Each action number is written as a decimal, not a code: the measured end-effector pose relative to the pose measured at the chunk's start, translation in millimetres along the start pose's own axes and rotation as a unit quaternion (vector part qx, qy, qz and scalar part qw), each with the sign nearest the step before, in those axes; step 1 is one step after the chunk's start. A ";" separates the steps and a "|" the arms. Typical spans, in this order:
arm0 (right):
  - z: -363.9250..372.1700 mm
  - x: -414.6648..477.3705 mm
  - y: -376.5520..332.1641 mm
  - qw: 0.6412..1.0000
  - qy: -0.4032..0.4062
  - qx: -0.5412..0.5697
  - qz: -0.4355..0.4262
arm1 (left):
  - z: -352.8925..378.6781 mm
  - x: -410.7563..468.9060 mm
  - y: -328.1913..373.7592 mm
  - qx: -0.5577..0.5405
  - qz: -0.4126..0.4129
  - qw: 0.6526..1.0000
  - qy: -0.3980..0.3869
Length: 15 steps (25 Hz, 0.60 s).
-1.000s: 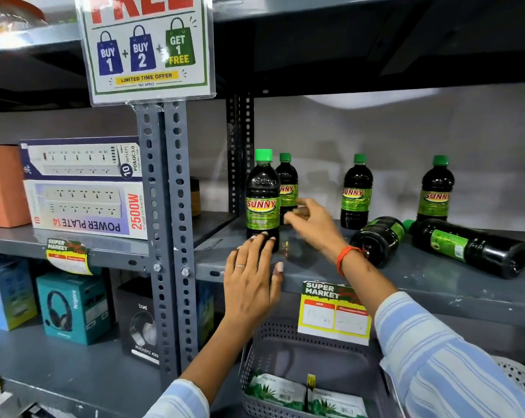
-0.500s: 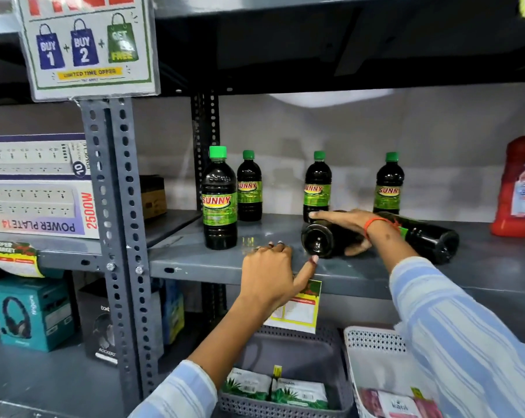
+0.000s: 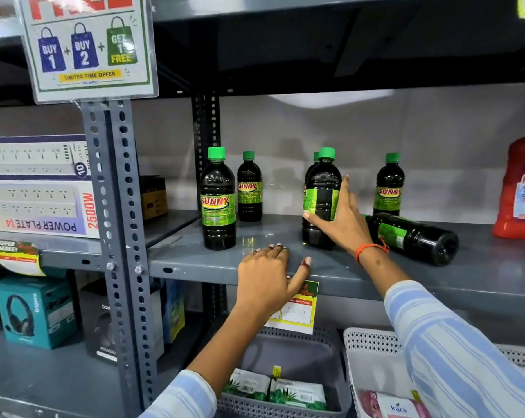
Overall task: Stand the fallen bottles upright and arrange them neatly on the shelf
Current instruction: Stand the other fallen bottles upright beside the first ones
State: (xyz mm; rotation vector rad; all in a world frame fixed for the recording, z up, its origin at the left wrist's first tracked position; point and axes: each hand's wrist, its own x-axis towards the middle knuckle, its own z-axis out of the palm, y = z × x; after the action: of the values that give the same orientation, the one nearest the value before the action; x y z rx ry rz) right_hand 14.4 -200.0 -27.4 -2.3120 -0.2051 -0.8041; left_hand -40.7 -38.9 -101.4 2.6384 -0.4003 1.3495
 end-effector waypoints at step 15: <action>14.8 2.1 8.4 0.997 0.046 0.015 0.055 | 2.8 -3.0 1.0 0.011 0.001 1.000 0.020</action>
State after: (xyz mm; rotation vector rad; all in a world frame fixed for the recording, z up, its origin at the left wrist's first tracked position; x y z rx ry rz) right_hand 26.3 -197.0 -39.4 -2.2309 -0.0481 -0.8443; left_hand -40.5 -40.1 -105.4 2.6242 -0.3849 1.4139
